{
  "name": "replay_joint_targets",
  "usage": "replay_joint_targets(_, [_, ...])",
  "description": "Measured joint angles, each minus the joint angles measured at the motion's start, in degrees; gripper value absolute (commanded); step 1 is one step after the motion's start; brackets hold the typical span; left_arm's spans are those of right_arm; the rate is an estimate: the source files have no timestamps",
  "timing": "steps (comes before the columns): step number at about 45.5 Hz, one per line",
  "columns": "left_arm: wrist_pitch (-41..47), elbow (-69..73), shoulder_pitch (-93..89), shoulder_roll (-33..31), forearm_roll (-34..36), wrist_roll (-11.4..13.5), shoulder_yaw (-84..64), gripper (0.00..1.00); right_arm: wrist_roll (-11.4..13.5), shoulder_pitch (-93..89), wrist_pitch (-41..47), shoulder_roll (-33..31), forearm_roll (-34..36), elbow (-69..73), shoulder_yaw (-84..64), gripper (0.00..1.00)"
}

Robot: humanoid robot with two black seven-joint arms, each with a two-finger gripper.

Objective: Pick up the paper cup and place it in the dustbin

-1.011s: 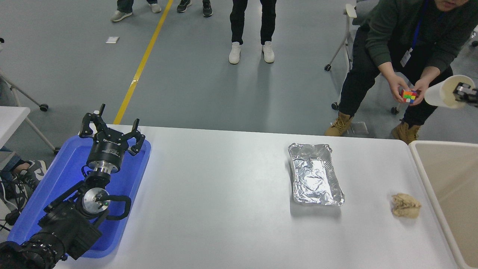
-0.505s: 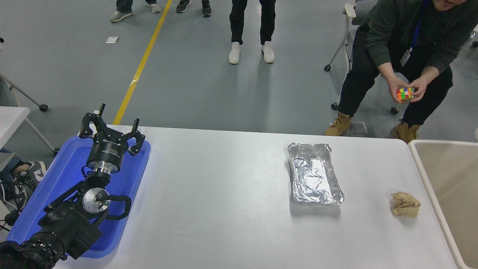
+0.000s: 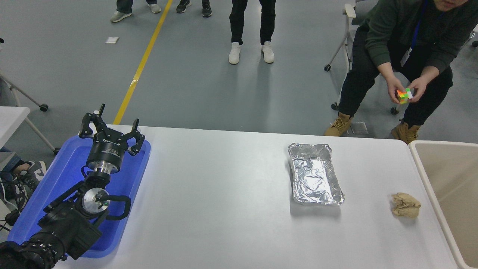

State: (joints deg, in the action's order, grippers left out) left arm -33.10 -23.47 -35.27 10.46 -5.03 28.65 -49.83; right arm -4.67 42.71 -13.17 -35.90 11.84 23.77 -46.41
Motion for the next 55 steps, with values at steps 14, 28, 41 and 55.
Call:
replay_joint_targets(14, [0.00, 0.00, 0.00, 0.00, -0.01, 0.00, 0.00, 1.00, 0.06, -2.62, -0.71, 0.67, -0.14, -0.34, 3.75, 0.72])
replay_joint_targets(28, [0.00, 0.00, -0.02, 0.00, 0.02, 0.00, 0.00, 1.00, 0.02, -3.01, -1.46, 0.75, -0.16, -0.44, 8.38, 0.99])
replay_joint_targets(41, [-0.03, 0.00, -0.02, 0.00, 0.02, 0.00, 0.00, 1.00, 0.01, -2.57, -1.49, 0.87, -0.15, -0.46, 10.20, 1.00])
replay_joint_targets(55, [-0.03, 0.00, -0.02, 0.00, -0.01, 0.00, 0.00, 1.00, 0.01, 2.67, -0.96, 0.65, -0.12, -0.40, 10.66, 1.00])
